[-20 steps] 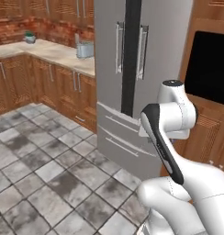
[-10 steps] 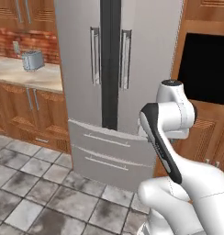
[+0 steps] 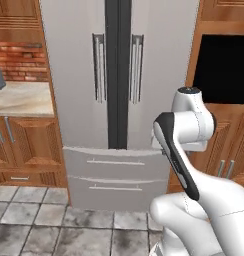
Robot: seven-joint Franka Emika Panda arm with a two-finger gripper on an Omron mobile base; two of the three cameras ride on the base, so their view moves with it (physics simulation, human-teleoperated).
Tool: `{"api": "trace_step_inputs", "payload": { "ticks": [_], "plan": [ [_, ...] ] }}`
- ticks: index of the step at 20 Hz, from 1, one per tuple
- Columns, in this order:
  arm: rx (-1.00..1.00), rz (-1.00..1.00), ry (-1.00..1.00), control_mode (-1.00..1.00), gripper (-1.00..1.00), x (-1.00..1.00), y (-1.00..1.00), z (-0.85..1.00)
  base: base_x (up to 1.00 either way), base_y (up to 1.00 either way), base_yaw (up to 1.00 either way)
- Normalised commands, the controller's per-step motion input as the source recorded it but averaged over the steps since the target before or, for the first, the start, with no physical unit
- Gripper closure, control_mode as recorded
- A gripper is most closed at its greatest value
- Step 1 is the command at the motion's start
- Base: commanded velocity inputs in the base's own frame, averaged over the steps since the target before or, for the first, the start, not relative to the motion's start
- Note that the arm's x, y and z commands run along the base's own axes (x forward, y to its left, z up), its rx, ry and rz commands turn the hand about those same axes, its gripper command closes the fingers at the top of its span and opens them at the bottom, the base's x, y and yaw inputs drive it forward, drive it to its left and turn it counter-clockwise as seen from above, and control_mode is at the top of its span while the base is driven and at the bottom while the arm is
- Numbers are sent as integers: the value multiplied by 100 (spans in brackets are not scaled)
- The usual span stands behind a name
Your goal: Move the hot dog bun to the plate on the dining table and place the condiment next to that plate. Then navigate to the fridge and take the sausage and place it on the plate as well.
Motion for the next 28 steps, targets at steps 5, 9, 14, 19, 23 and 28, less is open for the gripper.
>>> {"api": "trace_step_inputs", "payload": {
  "ticks": [5, 9, 14, 19, 23, 28],
  "plan": [
    [0, 0, 0, 100, -100, 0, 0, 0, 30, 97, -35],
    [0, 0, 0, 100, -100, 0, 0, 0, 59, 67, -15],
    [0, 0, 0, 100, -100, 0, 0, 0, 72, 12, -8],
    [0, 0, 0, 100, -100, 0, 0, 0, 62, 0, -17],
    [0, 0, 0, 100, -100, 0, 0, 0, 38, 0, -26],
    [0, -9, -15, -100, -100, 0, -11, 29, 0, 0, -5]
  ]
}}
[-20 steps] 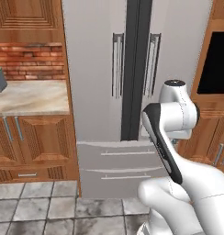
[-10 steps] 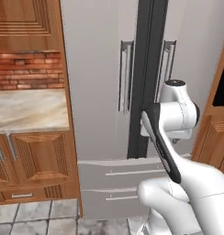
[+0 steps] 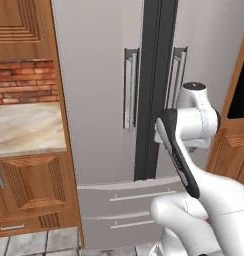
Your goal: Move the hot dog bun to the plate on the dining table and place the condiment next to that plate. Then navigate to the fridge and take the sausage and place it on the plate as well.
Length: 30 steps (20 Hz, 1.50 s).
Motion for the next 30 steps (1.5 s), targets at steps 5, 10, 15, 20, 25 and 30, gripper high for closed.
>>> {"api": "trace_step_inputs", "payload": {
  "ticks": [5, 10, 15, 20, 25, 30],
  "plan": [
    [3, 1, -52, -100, -100, 6, -43, 75, 0, 0, 0],
    [0, 5, -41, -100, -100, 30, -37, 57, 0, 0, 0],
    [-1, 6, -29, -100, -100, 49, -30, 33, 0, 0, 0],
    [-2, 3, -19, -100, -100, 65, -5, 22, 0, 0, 0],
    [-3, 0, -16, -100, -100, 70, 0, 8, 0, 0, 0],
    [-3, 0, -9, -100, -100, 65, -9, 0, 0, 0, 0]
  ]
}}
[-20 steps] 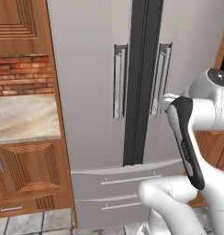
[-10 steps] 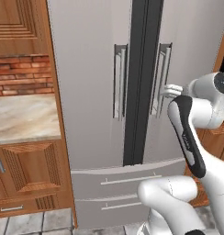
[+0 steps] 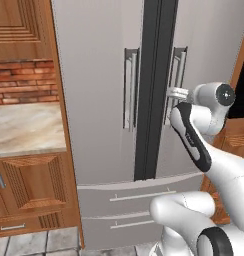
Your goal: Move the hot dog bun to the plate on the dining table and place the condiment next to that plate. Then navigate to the fridge and take the sausage and place it on the plate as well.
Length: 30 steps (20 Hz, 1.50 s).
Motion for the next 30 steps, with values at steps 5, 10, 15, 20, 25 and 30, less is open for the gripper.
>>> {"api": "trace_step_inputs", "payload": {
  "ticks": [5, 10, 15, 20, 25, 30],
  "plan": [
    [0, 0, -5, -100, -100, 65, -26, 0, 0, 0, 0],
    [-2, 0, -4, -100, -100, 59, -11, 0, 0, 0, 0],
    [-5, -1, -3, -100, -100, 47, 0, 0, 0, 0, 0],
    [-7, -3, -1, -100, -100, 50, 0, 0, 0, 0, 0],
    [-6, -4, 0, -100, 100, 30, 0, 0, 0, 0, 0],
    [0, -10, 0, -100, 100, -30, -56, 2, 0, 0, 0]
  ]
}}
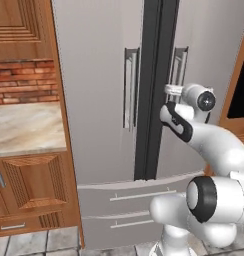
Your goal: Move the hot dog bun to the plate on the dining table and place the condiment next to that plate. Then navigate to the fridge and take the sausage and place it on the plate as well.
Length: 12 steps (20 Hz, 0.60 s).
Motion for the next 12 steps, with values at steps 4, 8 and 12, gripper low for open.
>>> {"api": "trace_step_inputs", "payload": {
  "ticks": [4, 8, 12],
  "plan": [
    [0, -7, 0, -100, 100, -92, -96, 13, 0, 0, 0],
    [1, -4, 0, -100, 100, -100, -100, 12, 0, 0, 0],
    [3, -1, 0, -100, 100, -100, -100, 11, 0, 0, 0]
  ]
}}
